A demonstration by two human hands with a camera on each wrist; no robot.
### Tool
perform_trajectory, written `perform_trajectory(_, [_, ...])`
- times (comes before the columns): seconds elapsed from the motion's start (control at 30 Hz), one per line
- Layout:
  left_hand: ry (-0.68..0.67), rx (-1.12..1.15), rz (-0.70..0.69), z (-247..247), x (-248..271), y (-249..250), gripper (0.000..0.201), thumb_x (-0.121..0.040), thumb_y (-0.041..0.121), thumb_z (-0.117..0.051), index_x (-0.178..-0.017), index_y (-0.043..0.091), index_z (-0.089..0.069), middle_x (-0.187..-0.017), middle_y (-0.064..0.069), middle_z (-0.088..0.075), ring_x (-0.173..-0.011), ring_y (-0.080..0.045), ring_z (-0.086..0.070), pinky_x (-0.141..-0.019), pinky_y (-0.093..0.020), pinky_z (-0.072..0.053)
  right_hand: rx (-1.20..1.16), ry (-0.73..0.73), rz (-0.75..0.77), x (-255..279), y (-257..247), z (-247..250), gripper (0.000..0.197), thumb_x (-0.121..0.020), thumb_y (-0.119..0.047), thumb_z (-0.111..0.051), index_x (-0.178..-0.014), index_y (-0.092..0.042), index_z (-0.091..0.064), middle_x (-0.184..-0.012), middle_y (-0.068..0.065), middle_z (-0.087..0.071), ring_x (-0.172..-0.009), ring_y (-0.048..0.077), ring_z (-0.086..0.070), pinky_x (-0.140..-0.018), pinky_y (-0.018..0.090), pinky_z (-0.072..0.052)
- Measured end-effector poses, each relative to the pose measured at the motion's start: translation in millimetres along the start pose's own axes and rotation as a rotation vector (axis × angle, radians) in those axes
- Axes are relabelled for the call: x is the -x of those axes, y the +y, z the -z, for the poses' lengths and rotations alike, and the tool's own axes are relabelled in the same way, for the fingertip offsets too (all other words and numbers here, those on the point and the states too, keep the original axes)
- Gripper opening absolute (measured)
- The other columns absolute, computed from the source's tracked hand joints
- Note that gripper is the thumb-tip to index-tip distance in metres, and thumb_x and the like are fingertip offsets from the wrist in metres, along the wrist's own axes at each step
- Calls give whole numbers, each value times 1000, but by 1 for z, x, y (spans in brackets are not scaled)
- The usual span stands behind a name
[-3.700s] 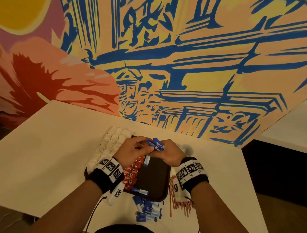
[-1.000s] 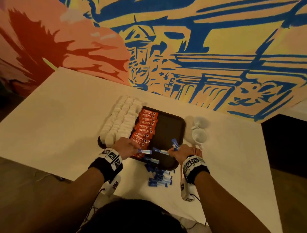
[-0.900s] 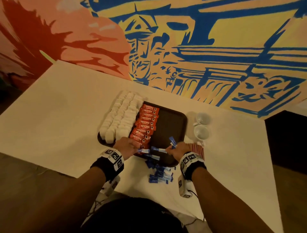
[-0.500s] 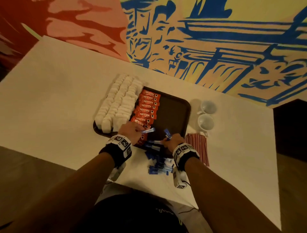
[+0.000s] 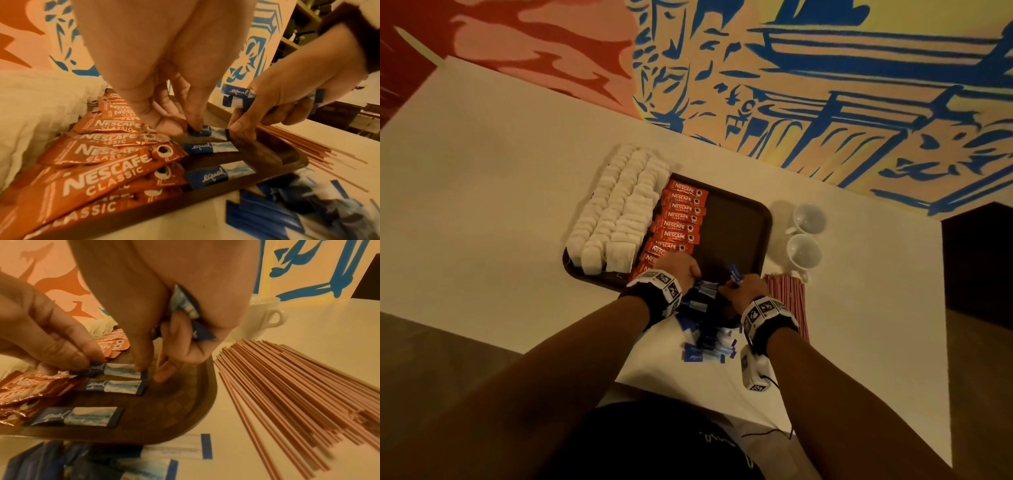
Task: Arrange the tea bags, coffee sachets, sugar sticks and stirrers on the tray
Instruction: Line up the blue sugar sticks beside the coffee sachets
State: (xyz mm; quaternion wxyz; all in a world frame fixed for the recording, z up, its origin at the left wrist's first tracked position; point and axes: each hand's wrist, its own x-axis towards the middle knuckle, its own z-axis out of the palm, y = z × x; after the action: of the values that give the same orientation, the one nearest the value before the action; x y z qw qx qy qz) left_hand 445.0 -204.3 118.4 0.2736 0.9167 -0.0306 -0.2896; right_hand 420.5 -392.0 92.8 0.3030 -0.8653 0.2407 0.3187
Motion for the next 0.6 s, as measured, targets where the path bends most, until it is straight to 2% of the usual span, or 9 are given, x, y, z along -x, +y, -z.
perform_trajectory(0.13, [-52, -48, -23, 4, -10, 7, 25, -94, 9, -59, -105, 23, -77, -118, 1, -68, -106, -22, -64, -96, -32, -53, -5, -17, -30, -5, 0, -5, 24, -86, -30, -79, -97, -10, -71, -84, 6, -69, -73, 20, -66, -64, 28, -50])
perform_trajectory(0.23, [-72, -119, -43, 4, -14, 9, 22, -92, 12, -64, -103, 25, -77, -116, -2, -68, -102, -23, -64, -93, -32, -53, -11, -8, -51, -5, -1, -9, 30, -83, -31, -82, -102, -11, -70, -91, 8, -72, -80, 24, -69, -69, 31, -55])
perform_trajectory(0.37, [-78, -251, -88, 0, -18, 10, 21, -89, 13, -67, -106, 22, -73, -115, -6, -64, -104, -27, -63, -93, -38, -54, -27, 6, -58, -4, -3, -15, 37, -80, -34, -83, -105, -11, -69, -94, 9, -73, -83, 25, -71, -76, 37, -61])
perform_trajectory(0.5, [-91, -296, -160, -1, -21, 8, 25, -92, 9, -63, -113, 19, -72, -118, -8, -63, -106, -28, -62, -94, -38, -53, -53, 5, -58, -3, -3, -17, 27, -83, -30, -83, -99, -12, -71, -95, 8, -73, -87, 25, -72, -83, 40, -61])
perform_trajectory(0.6, [-117, -316, -183, -2, -20, 8, 26, -93, 7, -60, -112, 20, -73, -117, -8, -66, -105, -28, -63, -93, -39, -54, -51, 4, -54, -2, -2, -18, 26, -83, -29, -82, -99, -12, -72, -96, 9, -73, -87, 25, -72, -83, 41, -61])
